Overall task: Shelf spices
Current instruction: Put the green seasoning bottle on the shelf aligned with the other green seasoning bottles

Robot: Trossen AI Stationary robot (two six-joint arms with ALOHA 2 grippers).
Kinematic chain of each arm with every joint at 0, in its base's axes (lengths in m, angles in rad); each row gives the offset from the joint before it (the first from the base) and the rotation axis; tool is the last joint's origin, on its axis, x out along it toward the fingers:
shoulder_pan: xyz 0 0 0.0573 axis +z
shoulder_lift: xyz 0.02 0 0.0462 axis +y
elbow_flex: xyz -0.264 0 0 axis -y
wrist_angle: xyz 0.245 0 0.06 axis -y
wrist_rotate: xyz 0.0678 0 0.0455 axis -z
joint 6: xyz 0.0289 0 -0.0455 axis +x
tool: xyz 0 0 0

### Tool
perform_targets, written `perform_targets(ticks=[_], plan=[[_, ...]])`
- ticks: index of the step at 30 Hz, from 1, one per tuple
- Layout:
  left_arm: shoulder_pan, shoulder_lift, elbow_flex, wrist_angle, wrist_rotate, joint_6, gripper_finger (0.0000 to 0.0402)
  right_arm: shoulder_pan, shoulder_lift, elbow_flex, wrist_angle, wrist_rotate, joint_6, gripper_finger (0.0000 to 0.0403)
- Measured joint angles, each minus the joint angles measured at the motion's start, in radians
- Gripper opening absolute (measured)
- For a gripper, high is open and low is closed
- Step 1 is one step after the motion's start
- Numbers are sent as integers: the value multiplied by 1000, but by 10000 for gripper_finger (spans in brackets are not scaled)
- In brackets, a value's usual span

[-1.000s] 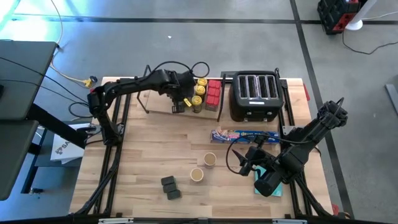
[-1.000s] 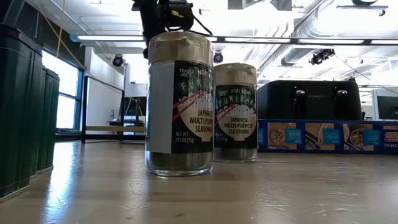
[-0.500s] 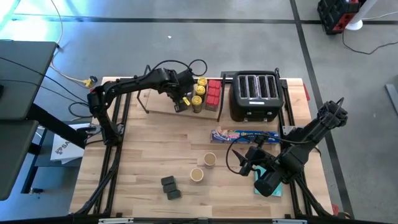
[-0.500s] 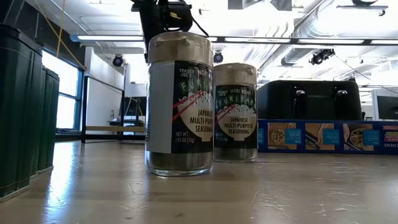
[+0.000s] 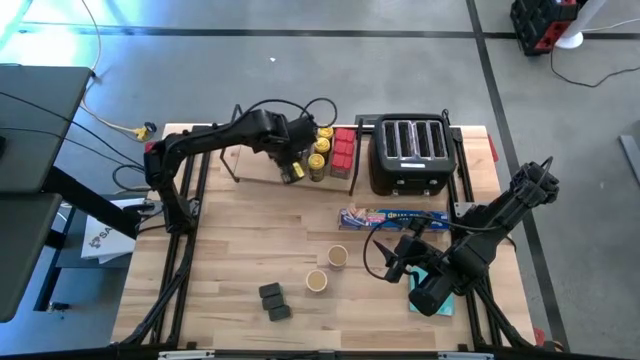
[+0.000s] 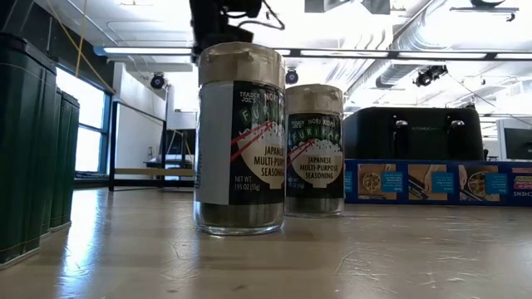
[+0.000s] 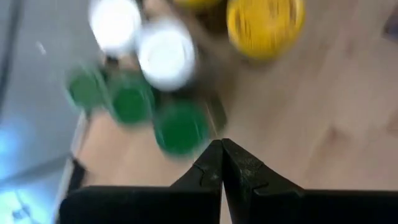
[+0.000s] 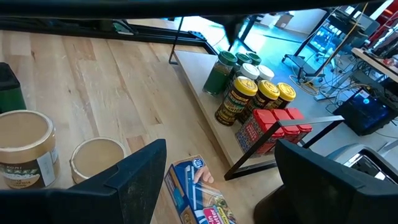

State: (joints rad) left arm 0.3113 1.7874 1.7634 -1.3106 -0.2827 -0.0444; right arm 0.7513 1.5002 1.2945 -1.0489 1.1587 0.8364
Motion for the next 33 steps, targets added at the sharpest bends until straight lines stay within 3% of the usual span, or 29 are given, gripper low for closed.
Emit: perform_targets(ticks=[4,10,17,22,26,33], plan=[[-9,-7,-66,-125,52,-106,0,2,0,0,1,0,1,296],[-28,-127,-338,-22,57,-213,0,2,0,0,11,11,1,296],[4,-373,-711,366,28,-280,0,4,0,0,22,9,0,296],[48,-462,-919,694,-19,-272,0,4,0,0,22,18,-11,296],[63,-458,-1022,897,-78,-250,0,1,0,0,22,19,-13,296],[57,-457,-1078,1112,-138,-169,0,1,0,0,23,19,0,296]])
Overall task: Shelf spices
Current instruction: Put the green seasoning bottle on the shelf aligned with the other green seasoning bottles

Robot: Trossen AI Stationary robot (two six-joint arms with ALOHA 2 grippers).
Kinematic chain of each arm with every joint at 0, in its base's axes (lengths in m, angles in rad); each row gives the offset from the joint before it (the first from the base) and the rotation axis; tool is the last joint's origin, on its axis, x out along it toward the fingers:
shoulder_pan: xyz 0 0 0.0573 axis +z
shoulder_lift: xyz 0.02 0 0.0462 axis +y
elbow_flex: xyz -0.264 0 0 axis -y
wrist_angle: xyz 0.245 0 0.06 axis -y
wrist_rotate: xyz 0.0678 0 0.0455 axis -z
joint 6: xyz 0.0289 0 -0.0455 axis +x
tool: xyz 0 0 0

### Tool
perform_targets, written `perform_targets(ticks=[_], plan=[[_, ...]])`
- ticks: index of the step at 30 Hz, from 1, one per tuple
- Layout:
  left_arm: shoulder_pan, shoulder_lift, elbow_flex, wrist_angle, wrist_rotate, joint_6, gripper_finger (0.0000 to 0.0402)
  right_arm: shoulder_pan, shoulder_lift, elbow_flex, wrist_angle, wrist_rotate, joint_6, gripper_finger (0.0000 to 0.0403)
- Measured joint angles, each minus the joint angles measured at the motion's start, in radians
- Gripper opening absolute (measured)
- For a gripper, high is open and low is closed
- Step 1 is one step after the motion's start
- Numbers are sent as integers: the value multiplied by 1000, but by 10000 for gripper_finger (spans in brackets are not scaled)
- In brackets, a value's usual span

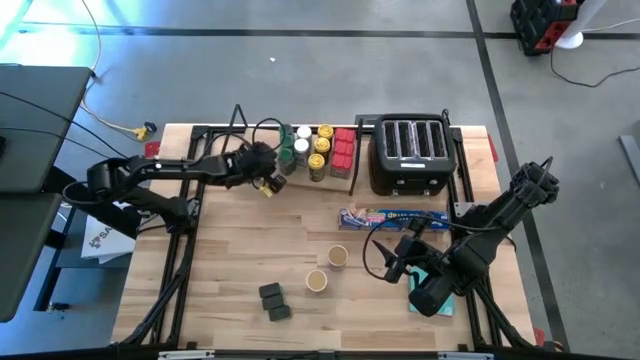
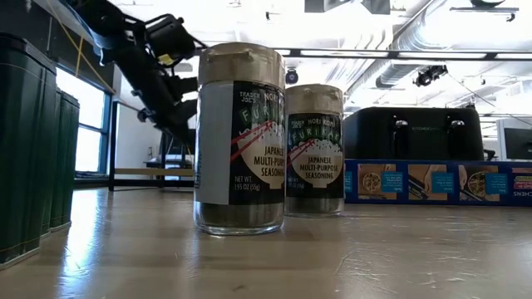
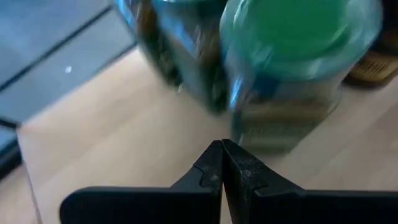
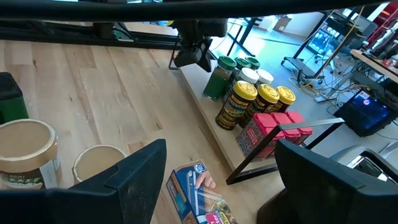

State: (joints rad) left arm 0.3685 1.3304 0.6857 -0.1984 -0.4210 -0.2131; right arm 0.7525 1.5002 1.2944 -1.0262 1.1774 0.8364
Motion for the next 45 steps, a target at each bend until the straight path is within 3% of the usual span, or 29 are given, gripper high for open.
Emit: perform_targets(ticks=[15,24,27,32,39,45], plan=[[-123,0,0,43,-4,-40,0,0,0,0,8,-7,0,296],[-290,-4,0,-17,-180,-162,0,1,0,0,6,-54,8,296],[-358,-4,0,-21,-217,-202,0,-4,0,0,6,-44,79,296],[-446,-4,32,-149,-209,-297,0,-84,1,0,25,-173,93,296],[-557,-72,69,-300,-232,-391,0,-223,23,0,271,-300,-179,296],[-637,-176,69,-305,-333,-382,0,-313,121,0,650,-472,-738,296]])
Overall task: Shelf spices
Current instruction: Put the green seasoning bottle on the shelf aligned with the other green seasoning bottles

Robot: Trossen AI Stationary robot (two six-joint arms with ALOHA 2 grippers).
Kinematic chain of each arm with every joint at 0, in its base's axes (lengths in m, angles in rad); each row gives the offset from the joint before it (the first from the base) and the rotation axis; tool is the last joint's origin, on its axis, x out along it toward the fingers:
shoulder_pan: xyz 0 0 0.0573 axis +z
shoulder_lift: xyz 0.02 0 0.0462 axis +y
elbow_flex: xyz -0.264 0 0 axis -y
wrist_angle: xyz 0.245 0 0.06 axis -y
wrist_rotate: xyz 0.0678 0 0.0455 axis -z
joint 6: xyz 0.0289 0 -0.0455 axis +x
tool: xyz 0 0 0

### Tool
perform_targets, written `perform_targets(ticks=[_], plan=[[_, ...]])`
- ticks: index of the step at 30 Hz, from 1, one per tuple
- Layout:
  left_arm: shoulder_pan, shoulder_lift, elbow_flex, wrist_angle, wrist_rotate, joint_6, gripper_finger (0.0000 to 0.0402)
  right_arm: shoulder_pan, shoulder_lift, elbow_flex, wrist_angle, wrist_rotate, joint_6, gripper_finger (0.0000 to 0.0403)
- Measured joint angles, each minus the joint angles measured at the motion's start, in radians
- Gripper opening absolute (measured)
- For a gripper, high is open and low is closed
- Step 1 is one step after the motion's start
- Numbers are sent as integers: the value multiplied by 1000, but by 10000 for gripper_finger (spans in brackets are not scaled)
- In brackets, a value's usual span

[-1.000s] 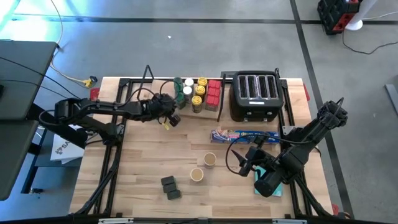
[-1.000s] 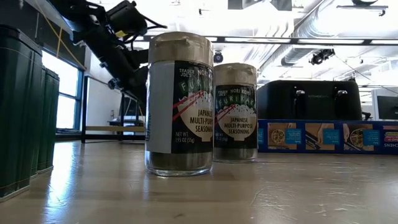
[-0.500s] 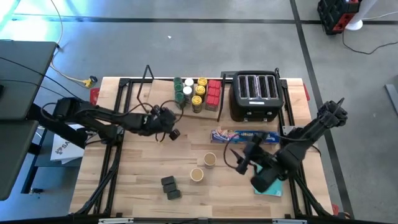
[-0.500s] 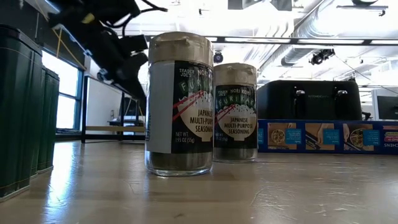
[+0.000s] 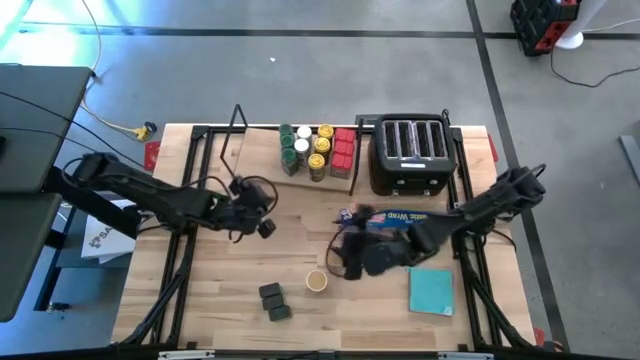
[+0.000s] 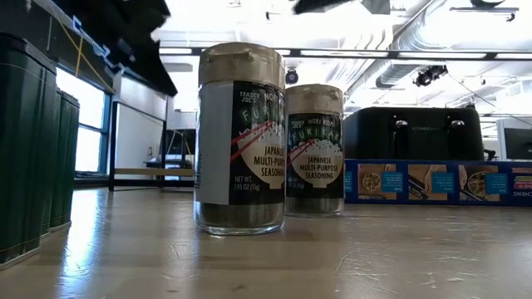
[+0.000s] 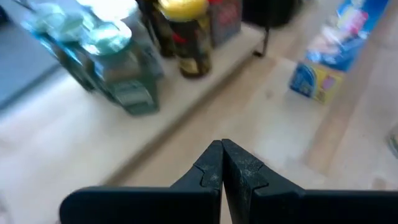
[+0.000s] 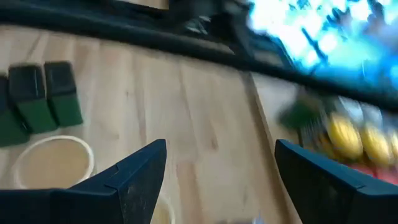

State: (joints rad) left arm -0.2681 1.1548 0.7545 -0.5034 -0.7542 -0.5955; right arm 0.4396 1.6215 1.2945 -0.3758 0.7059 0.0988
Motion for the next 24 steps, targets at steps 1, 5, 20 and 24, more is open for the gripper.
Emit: perform_targets(ticks=[1,5,20,24], plan=[[-4,-10,-2,1,-29,13,0,-28,15,0,58,-32,-81,296],[33,-33,-45,-1,-97,75,0,-188,35,11,235,-240,-206,296],[237,-178,-201,-16,-148,136,0,-660,392,579,-131,-707,-272,296],[237,-246,-203,-31,-150,134,0,-688,508,703,-144,-713,-373,296]])
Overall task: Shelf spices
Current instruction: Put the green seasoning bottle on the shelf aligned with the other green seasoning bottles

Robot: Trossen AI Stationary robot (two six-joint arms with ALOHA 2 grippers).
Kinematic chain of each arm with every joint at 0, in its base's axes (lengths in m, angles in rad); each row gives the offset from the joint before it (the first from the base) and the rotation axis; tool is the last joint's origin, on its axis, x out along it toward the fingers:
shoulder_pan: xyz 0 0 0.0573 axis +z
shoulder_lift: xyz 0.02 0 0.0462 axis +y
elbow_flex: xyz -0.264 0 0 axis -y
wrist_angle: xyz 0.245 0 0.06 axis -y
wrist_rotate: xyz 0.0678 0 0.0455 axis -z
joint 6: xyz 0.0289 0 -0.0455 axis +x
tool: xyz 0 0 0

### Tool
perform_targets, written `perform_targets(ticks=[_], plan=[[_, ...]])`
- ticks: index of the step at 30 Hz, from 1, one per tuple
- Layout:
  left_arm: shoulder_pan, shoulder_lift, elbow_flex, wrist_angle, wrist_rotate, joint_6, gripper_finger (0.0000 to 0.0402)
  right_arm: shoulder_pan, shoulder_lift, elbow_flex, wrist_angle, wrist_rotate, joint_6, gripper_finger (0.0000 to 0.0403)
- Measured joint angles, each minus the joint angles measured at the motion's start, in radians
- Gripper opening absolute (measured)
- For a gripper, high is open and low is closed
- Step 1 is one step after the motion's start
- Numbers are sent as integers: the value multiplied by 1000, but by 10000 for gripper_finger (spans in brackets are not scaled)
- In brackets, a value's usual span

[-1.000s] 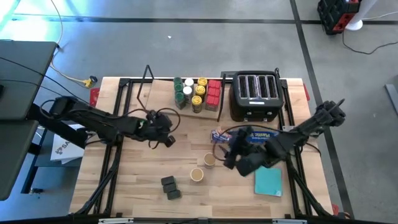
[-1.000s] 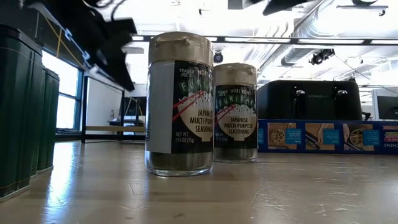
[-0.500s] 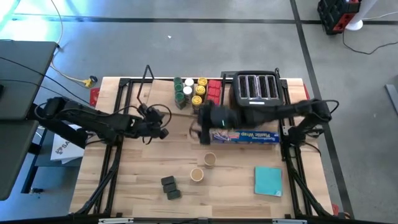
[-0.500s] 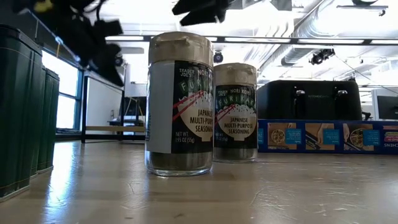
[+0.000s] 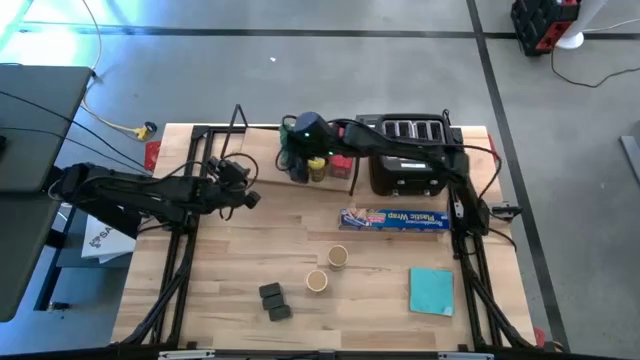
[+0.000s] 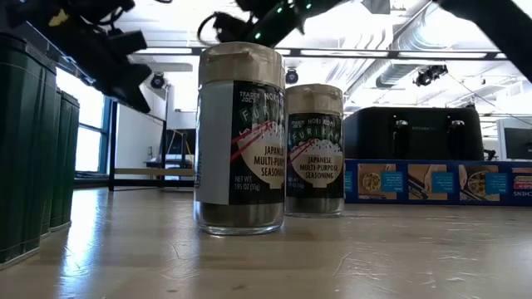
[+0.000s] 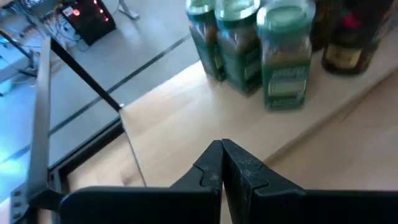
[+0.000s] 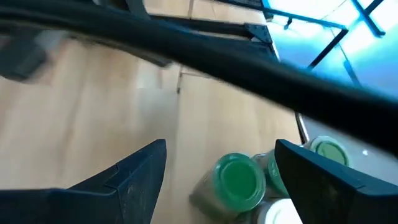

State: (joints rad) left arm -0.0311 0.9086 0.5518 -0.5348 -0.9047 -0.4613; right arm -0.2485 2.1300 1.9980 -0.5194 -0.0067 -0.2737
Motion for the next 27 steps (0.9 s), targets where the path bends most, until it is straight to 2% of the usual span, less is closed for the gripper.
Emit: perform_targets(ticks=[5,10,18,21,27], plan=[[-1,-68,0,10,37,-10,0,-8,68,57,-1,33,-44,296],[-12,-86,0,0,29,-97,0,-5,75,50,-45,34,-13,296],[-49,-57,0,2,4,-266,0,1,83,49,-107,31,-17,296],[-70,-35,1,4,-8,-298,0,0,92,48,-112,-3,-38,296],[-107,4,1,15,-21,-323,0,0,95,48,-105,-7,-66,296]])
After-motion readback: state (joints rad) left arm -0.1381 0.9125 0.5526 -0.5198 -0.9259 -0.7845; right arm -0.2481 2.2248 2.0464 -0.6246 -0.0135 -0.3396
